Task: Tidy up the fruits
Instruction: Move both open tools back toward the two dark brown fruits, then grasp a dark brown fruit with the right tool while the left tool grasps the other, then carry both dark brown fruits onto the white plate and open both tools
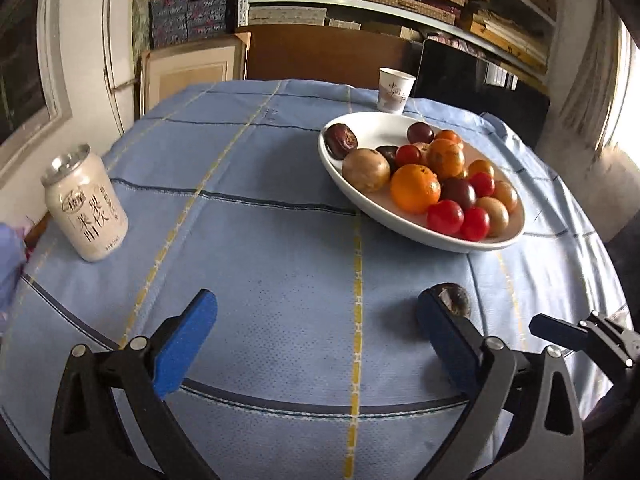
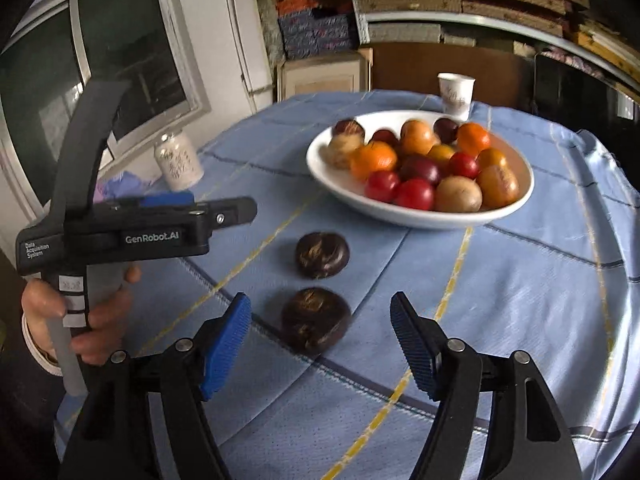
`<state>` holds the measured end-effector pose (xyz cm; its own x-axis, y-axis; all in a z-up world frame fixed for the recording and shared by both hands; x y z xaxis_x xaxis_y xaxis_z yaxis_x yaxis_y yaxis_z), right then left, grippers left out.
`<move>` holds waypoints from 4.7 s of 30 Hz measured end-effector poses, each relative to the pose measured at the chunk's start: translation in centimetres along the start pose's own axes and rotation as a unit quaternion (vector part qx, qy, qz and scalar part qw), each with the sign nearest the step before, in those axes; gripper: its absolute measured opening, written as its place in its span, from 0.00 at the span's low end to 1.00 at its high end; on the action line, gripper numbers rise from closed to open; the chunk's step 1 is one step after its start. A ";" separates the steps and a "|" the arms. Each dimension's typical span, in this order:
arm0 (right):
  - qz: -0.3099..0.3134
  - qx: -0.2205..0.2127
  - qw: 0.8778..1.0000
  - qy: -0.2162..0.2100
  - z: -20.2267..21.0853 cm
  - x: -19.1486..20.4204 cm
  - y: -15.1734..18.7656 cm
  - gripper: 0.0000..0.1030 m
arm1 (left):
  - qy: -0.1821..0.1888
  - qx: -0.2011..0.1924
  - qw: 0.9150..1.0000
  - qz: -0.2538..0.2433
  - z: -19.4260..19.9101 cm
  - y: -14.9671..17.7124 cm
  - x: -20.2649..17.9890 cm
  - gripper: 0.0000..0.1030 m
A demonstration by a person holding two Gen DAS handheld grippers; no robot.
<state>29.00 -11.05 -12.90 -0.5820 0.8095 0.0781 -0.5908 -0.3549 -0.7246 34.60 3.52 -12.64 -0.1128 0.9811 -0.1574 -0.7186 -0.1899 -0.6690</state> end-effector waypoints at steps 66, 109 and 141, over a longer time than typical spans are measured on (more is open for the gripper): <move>-0.144 -0.031 0.988 0.052 3.0 -7.5 0.0 0.42 | 0.089 0.091 0.985 -0.116 -3.9 3.6 -9.1 0.52; -0.127 -0.098 0.983 0.084 1.4 -10.2 -6.2 0.42 | 0.068 -0.020 0.993 -0.099 -0.1 -5.0 -8.2 0.40; -0.096 -0.106 0.985 0.095 2.3 -11.9 -11.0 0.79 | 0.019 -0.062 0.995 -0.069 -0.5 -11.7 -8.2 0.95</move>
<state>41.17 -17.89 -4.29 -0.3445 0.9320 0.1130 -0.5376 -0.0972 -0.8376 44.26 -2.35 -3.89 0.0095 0.9965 -0.0835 -0.6350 -0.0585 -0.7703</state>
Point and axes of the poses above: each gripper's, at about its wrist camera, not at the fingertips, and z roughly against the way its jaws point, x to its left, y to its underside, the point moved 10 cm from there along -z, roughly the way its jaws point, and after that the axes turned 8 degrees about z, right-handed, at the moved point
